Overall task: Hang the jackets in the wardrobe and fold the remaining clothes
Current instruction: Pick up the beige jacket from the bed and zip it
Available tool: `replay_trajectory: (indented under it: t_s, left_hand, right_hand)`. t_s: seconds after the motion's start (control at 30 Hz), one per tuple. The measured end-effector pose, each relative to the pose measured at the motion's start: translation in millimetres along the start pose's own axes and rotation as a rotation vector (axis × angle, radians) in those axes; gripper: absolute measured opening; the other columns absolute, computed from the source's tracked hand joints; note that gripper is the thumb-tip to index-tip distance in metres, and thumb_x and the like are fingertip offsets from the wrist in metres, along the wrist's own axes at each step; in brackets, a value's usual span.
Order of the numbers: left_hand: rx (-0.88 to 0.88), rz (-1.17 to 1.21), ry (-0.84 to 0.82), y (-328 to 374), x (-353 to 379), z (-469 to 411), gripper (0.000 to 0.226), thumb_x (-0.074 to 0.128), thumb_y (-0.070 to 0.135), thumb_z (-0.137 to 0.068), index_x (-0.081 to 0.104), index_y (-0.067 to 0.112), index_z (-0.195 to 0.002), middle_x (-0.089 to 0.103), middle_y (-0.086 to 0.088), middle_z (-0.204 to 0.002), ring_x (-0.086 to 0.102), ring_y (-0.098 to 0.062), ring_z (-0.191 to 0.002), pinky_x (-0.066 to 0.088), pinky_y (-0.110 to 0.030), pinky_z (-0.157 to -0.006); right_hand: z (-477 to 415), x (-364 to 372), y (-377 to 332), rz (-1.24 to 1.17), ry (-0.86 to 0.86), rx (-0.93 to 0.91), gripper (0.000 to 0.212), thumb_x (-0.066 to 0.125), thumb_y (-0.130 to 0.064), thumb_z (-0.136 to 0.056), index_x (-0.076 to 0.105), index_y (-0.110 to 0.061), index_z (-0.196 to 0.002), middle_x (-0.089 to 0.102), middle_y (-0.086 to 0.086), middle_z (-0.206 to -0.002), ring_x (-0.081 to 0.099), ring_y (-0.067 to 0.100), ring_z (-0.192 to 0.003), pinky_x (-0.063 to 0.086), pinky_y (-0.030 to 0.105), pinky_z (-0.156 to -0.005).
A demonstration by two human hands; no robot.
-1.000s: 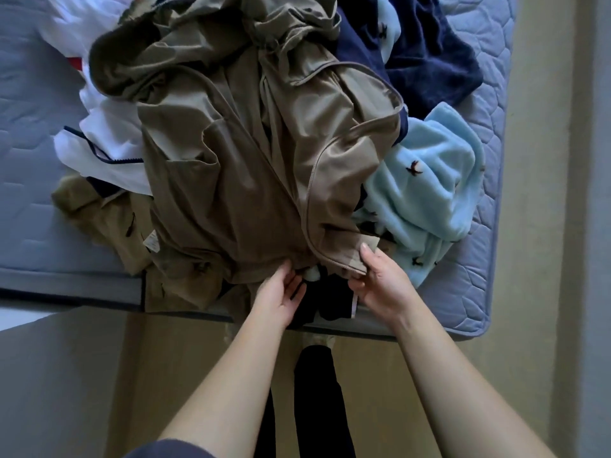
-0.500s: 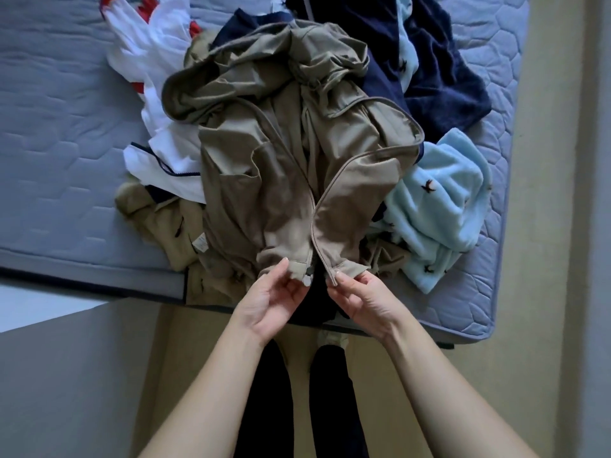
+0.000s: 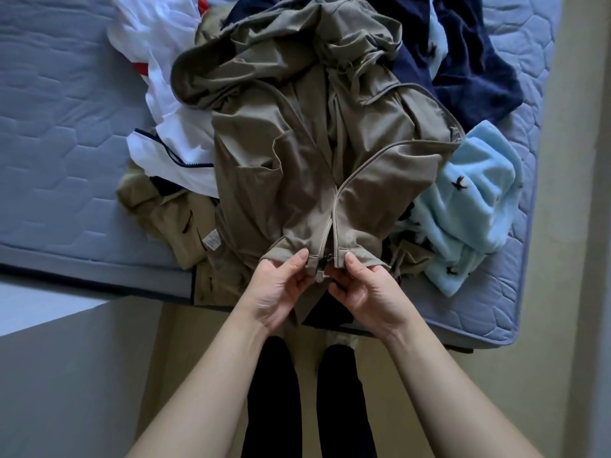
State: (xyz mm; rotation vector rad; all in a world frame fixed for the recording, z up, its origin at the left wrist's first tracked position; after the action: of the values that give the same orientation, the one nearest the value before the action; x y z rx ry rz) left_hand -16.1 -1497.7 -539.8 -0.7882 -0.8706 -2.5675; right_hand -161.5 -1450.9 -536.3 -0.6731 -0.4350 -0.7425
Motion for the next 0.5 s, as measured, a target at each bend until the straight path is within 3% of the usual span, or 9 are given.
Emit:
replay_trajectory:
  t_s: [0.1, 0.27, 0.37, 0.43, 0.5]
  left_hand:
    - [0.012, -0.034, 0.075, 2.9, -2.5, -1.0, 0.016, 0.062, 0.008, -0.079, 0.059, 0.008, -0.095, 0.069, -0.006, -0.072, 0.066, -0.011, -0.064, 0.056, -0.025, -0.061]
    - [-0.073, 0.108, 0.353, 2.8, -14.3, -6.2, 0.008, 0.055, -0.002, -0.089, 0.06, 0.005, -0.09, 0.069, -0.007, -0.071, 0.068, -0.012, -0.062, 0.055, -0.024, -0.053]
    - [-0.171, 0.007, 0.623, -1.7, -27.9, -8.7, 0.023, 0.057, -0.003, -0.091, 0.056, 0.001, -0.113, 0.065, -0.011, -0.084, 0.065, -0.014, -0.056, 0.054, -0.025, -0.049]
    - [-0.173, -0.151, 0.74, -6.7, -40.2, -8.0, 0.048, 0.06, -0.002, -0.089, 0.044, 0.006, -0.134, 0.061, -0.013, -0.099, 0.063, -0.018, -0.064, 0.054, -0.03, -0.057]
    - [-0.093, -0.335, 0.766, -7.4, -47.6, -3.9, 0.05, 0.06, 0.001, -0.09, 0.044, 0.023, -0.132, 0.06, -0.009, -0.109, 0.062, -0.021, -0.077, 0.054, -0.034, -0.068]
  right_hand:
    - [-2.0, 0.5, -2.8, -0.013, 0.024, 0.008, 0.02, 0.056, -0.021, -0.085, 0.076, -0.022, -0.085, 0.072, -0.002, -0.093, 0.068, 0.009, -0.085, 0.048, 0.023, -0.071]
    - [-4.6, -7.6, -4.6, -0.15, 0.22, 0.02, 0.007, 0.062, -0.019, -0.081, 0.064, -0.014, -0.085, 0.071, -0.002, -0.079, 0.061, 0.005, -0.061, 0.047, 0.017, -0.052]
    - [-6.5, -18.1, -0.8, -0.138, 0.401, 0.06, 0.004, 0.058, -0.013, -0.092, 0.058, -0.014, -0.088, 0.071, -0.001, -0.075, 0.059, 0.004, -0.057, 0.046, 0.016, -0.049]
    - [-6.5, -23.9, 3.0, -0.128, 0.484, 0.089, 0.006, 0.056, -0.011, -0.095, 0.052, -0.015, -0.092, 0.071, 0.0, -0.071, 0.057, 0.004, -0.053, 0.046, 0.018, -0.05]
    - [-5.3, -28.2, 5.3, -0.144, 0.534, 0.079, 0.014, 0.054, -0.008, -0.096, 0.047, -0.018, -0.1, 0.07, 0.002, -0.07, 0.053, 0.005, -0.048, 0.046, 0.021, -0.051]
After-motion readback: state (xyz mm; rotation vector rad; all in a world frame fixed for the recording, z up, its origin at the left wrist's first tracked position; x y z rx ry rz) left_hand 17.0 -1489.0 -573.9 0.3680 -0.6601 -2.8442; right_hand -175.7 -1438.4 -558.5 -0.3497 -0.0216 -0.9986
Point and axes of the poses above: each hand's wrist, its own z-axis away from the middle knuckle, its own x-axis out of the palm, y = z × x, the point moved 1 cm from there along -z, towards the middle knuckle
